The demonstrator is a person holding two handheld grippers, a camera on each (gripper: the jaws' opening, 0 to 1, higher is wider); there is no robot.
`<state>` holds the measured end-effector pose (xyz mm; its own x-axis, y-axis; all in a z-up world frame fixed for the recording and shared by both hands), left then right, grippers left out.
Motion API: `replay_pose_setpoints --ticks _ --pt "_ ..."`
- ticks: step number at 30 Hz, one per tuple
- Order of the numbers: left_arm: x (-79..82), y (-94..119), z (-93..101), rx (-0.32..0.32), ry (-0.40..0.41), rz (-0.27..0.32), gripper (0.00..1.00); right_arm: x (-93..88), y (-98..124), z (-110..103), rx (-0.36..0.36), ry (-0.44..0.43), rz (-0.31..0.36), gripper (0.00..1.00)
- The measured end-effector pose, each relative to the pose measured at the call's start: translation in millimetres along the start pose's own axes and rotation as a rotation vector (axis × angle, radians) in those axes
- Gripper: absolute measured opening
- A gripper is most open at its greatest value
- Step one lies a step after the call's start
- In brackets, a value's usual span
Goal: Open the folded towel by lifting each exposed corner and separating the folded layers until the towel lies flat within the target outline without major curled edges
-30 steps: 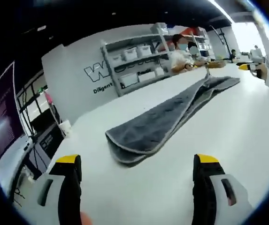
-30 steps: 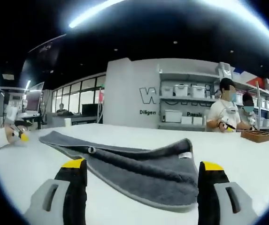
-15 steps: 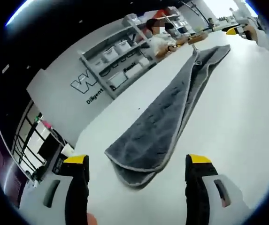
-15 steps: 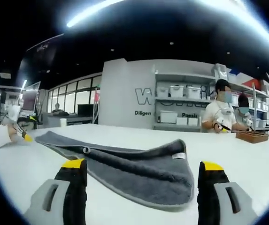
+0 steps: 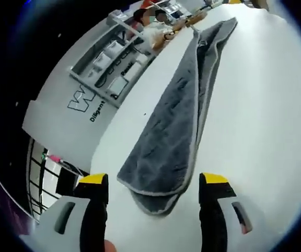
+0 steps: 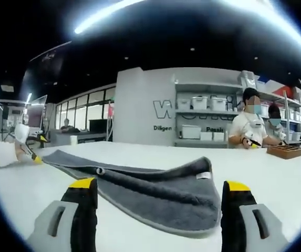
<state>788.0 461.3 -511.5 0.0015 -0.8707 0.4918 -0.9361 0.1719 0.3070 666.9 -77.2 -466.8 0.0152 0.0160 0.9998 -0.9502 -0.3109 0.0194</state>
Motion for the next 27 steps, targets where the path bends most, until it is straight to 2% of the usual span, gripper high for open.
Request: replay_pose_setpoints --ticks 5,9,13,14,15,23,27 --pt "1.5 -5 3.8 -0.025 -0.023 0.009 0.55 -3.8 -1 2 0.000 -0.011 -0.010 0.99" --pt "3.3 -9 11.4 -0.069 -0.069 0.017 0.44 -6.2 -1 1 0.007 -0.012 -0.022 0.99" --pt "4.4 -10 13.5 -0.082 -0.077 0.022 0.32 -6.6 -1 1 0.008 -0.015 -0.021 0.99" --pt "5.1 -11 21.5 -0.124 -0.115 0.024 0.29 -8.2 -2 2 0.010 -0.028 -0.023 0.99" --pt "5.0 -11 23.4 -0.134 -0.121 0.024 0.27 -8.6 -2 2 0.011 -0.030 -0.024 0.99" --pt "1.2 -14 25.5 -0.191 -0.092 0.019 0.14 -11.8 -4 4 0.015 -0.036 -0.034 0.99" --pt "4.8 -13 21.4 -0.214 -0.062 0.022 0.09 -13.0 -4 3 0.014 -0.038 -0.038 0.99"
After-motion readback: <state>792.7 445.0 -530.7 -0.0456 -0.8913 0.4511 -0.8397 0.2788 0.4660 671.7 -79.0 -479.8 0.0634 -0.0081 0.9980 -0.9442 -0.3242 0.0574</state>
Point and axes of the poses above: the point that each gripper's makers call its tool centre point, and the gripper's own axes: y roughly backward along the fingers, z roughly to its right, x roughly out of its top, the point moved 2 cm from there along y, roughly backward along the fingers, and after that the axes turned 10 degrees about x, right-handed, at the moved point
